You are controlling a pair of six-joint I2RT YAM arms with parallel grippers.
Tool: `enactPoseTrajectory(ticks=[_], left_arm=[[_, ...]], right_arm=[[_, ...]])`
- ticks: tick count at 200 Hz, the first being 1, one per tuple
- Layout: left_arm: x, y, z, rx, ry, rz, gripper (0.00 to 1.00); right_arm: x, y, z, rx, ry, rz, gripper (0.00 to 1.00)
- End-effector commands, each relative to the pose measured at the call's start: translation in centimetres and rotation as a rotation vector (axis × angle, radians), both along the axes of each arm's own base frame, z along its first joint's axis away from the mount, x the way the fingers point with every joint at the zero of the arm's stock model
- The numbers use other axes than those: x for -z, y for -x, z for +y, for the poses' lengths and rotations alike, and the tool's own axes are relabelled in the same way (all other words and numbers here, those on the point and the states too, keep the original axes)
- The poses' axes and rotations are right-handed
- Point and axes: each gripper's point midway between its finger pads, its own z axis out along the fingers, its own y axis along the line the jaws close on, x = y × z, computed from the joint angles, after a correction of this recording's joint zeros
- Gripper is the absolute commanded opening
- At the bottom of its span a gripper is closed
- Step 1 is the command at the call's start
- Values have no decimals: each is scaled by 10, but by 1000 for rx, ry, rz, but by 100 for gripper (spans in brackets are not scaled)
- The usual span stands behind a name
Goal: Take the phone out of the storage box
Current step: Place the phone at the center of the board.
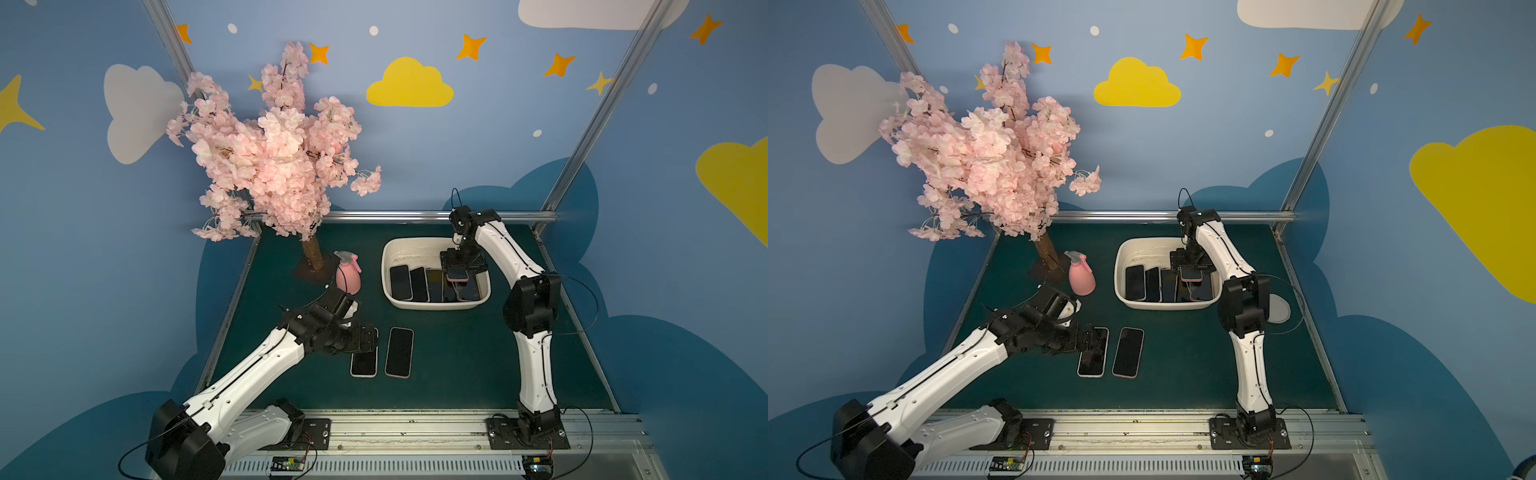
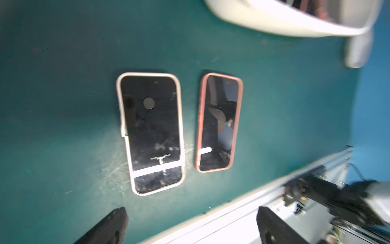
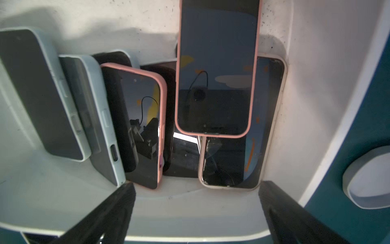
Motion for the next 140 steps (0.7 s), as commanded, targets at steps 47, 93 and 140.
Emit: enactPoseTrajectory(ticks=[47, 93, 140], left_arm=[[-55, 12, -6, -107, 219, -40, 99], [-52, 9, -5, -153, 249, -45, 99], [-53, -11, -28, -62, 233, -20, 99]], right_arm=[[30, -8, -20, -53, 147, 57, 98], [46, -23, -24, -54, 124, 51, 99], [61, -34, -18, -51, 91, 46, 99]])
